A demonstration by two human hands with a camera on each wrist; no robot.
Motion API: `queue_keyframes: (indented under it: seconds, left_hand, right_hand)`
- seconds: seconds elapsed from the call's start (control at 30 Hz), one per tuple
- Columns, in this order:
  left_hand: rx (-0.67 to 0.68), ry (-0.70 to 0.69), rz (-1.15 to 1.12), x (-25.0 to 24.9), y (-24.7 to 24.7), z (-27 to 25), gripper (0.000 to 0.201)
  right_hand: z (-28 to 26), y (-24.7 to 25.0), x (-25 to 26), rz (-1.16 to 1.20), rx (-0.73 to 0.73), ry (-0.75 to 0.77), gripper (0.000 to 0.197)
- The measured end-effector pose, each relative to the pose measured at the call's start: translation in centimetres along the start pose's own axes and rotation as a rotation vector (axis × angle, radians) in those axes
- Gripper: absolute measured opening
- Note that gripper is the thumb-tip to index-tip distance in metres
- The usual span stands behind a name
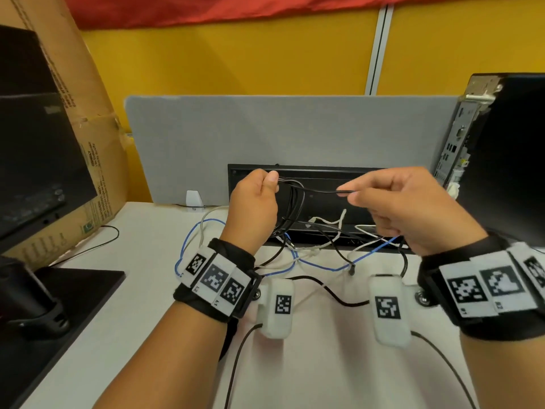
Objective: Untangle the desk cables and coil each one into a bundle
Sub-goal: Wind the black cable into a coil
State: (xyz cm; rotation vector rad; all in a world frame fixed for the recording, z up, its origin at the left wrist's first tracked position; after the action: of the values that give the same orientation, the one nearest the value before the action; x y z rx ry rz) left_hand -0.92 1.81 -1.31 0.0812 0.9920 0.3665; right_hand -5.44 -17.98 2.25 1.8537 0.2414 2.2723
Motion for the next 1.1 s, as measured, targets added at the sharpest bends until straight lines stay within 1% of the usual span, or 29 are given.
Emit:
queue_keyframes:
  seconds: [0.1, 0.17, 0.2, 0.23, 0.27, 0.3, 0.37, 0.4, 0.47, 0.5, 0.53, 0.63, 0.7, 0.83, 0.93, 0.97, 1.03, 1.1]
  left_hand:
    - [-0.037, -0.052, 0.055, -0.3, -0.2, -0.2, 0.035]
    - [-0.068, -0.068, 0.086, -0.2, -0.2, -0.1, 0.035]
    - [-0.086, -0.068, 0.09, -0.1, 0.0, 0.0, 0.035]
    - [-0.104, -0.064, 0.089, 0.1, 0.2, 0.1, 0.035]
    - [-0.119, -0.058, 0.089, 0.2, 0.4, 0.2, 0.035]
    - [-0.131, -0.054, 0.092, 0.4, 0.6, 0.3, 0.035]
    - [-0.152, -0.048, 0.101, 0.6, 0.9, 0.4, 0.035]
    - [-0.163, -0.047, 0.101, 0.6, 1.0, 0.5, 0.034]
    - [-0.183, -0.045, 0.097, 0.7, 1.1, 0.6, 0.032]
    - [-0.192, -0.041, 0.095, 0.8, 1.2, 0.7, 0.031]
    - [-0.2, -0.034, 0.093, 0.9, 1.3, 0.7, 0.031]
    - [-0.225, -0.016, 0.1, 1.0, 1.6, 0.8, 0.034]
    - [-0.259, 0.003, 0.116, 1.2, 2.0, 1.0, 0.036]
    - [-0.288, 0.034, 0.111, 1.5, 2.6, 1.3, 0.038]
    - [-0.29, 0.027, 0.12, 1.4, 2.4, 1.2, 0.04]
    - [-0.294, 0.033, 0.111, 1.4, 2.3, 1.2, 0.04]
    - [-0.3, 0.077, 0.03, 1.6, 2.3, 1.3, 0.04]
    - [-0.274, 0.181, -0.12, 2.0, 2.1, 1.4, 0.038]
  right_hand:
    - [0.3, 1.4, -0.2, -0.344, -0.204, 0.142, 0.016]
    - [0.6, 2.3, -0.6, -0.464, -0.372, 0.202, 0.019]
    - [0.8, 2.7, -0.9, -0.47, -0.441, 0.219, 0.018]
    - [1.1, 3.1, -1.2, -0.426, -0.489, 0.221, 0.016]
    - [1.3, 3.3, -1.4, -0.323, -0.51, 0.201, 0.013]
    - [1.6, 3.4, -1.6, -0.183, -0.506, 0.162, 0.011]
    - [1.8, 3.6, -2.1, 0.083, -0.46, 0.045, 0.018]
    - [1.9, 3.6, -2.2, 0.178, -0.427, -0.012, 0.02]
    - [1.8, 3.7, -2.4, 0.297, -0.401, -0.067, 0.023]
    - [1.9, 3.7, -2.5, 0.296, -0.429, -0.054, 0.024]
    - [1.9, 3.8, -2.5, 0.224, -0.491, -0.001, 0.028]
    - [1.6, 4.0, -2.1, -0.093, -0.718, 0.251, 0.044]
    - [1.5, 4.0, -1.9, -0.189, -0.779, 0.318, 0.05]
    - [1.6, 3.8, -2.1, -0.21, -0.792, 0.302, 0.053]
    - [1.4, 3.6, -2.0, -0.126, -0.803, 0.296, 0.057]
    - [1.4, 3.7, -2.0, -0.078, -0.775, 0.299, 0.057]
    - [1.6, 3.9, -1.9, -0.009, -0.661, 0.274, 0.051]
    - [2.1, 3.8, -1.9, 0.017, -0.499, 0.153, 0.042]
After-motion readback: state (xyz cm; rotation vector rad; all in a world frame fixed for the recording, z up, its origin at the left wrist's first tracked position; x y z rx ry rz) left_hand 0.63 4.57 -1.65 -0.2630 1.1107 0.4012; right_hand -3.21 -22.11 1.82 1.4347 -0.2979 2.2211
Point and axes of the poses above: each hand's wrist, its own z-axis towards the middle knuckle, its own y-axis out of the back of the hand, x = y × z, the point moved 2 cm from there along z, towards the middle knuckle, and after that the axes turned 4 degrees about -y, right-handed, at the moved point
